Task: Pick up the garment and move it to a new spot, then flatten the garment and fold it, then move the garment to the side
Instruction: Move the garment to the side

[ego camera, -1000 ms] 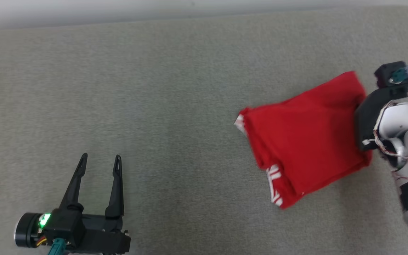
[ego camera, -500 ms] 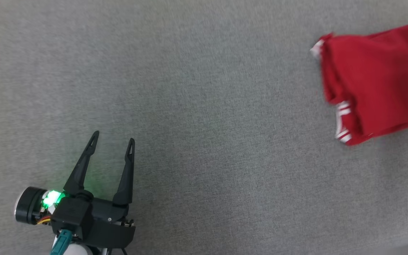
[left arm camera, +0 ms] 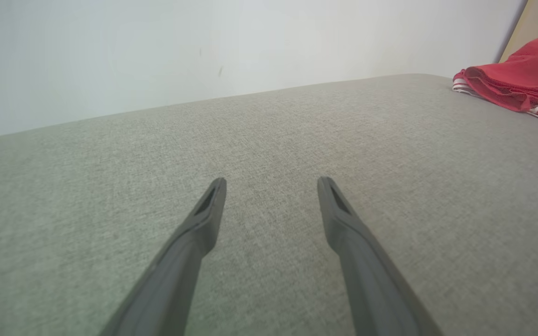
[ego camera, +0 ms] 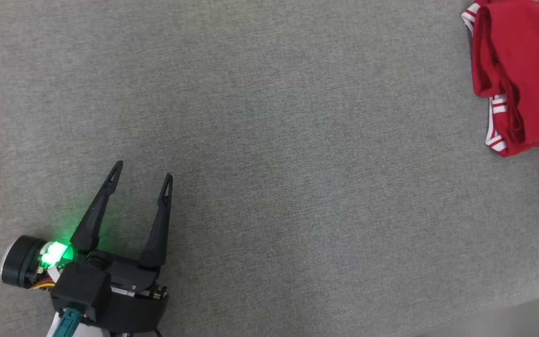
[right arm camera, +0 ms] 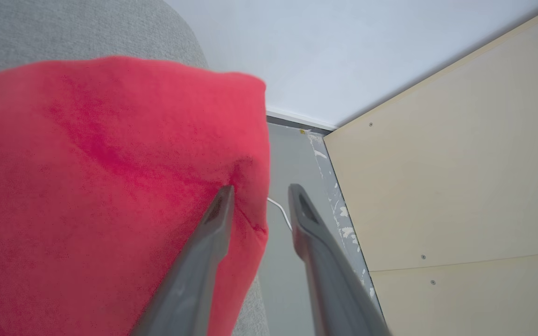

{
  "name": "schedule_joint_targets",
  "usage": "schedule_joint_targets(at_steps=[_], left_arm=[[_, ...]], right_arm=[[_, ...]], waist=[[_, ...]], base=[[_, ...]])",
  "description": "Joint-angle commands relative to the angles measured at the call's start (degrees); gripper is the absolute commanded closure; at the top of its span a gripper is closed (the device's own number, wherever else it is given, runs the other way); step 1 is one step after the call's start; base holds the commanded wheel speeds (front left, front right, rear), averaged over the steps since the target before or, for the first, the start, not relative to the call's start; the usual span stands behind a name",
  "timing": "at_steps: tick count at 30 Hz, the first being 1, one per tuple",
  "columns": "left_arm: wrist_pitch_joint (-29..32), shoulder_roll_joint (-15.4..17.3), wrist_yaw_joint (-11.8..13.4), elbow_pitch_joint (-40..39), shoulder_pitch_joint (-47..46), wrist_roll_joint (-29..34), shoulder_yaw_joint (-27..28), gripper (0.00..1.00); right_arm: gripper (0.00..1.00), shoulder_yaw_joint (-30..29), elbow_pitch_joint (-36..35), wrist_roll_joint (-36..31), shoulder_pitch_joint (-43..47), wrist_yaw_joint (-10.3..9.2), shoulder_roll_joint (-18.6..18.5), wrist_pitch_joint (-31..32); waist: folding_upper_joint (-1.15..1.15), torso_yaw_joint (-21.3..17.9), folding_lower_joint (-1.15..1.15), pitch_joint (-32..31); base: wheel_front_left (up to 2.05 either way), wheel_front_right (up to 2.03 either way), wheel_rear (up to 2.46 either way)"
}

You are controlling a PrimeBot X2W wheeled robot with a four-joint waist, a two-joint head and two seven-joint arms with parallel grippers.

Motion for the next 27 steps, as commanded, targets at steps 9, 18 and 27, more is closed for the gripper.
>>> schedule_joint_targets(at_steps=[9,18,27], left_arm=[[-0.13,-1.2,0.34,2.84,-0.85,-1.01,-1.5,0.0],[-0.6,-4.18,2.29,5.44,1.63,-3.29,-0.83,0.0],[-0.6,-6.04,3.99,7.95,6.04,-4.61,1.67,0.0]], right_arm=[[0.0,-0.19,-1.35,-5.8,0.15,-0.17,5.01,-9.23],[0.0,-1.49,-5.99,1.46,9.17,-0.17,10.75,-20.38],[0.0,-0.77,-18.6,6.53,26.17,-0.17,18.92,-25.46]], waist=[[0.0,-0.05,0.01,-3.1],[0.0,5.21,0.01,-13.16],[0.0,10.47,0.01,-22.49]], base=[[0.0,0.0,0.0],[0.0,0.0,0.0],[0.0,0.0,0.0]])
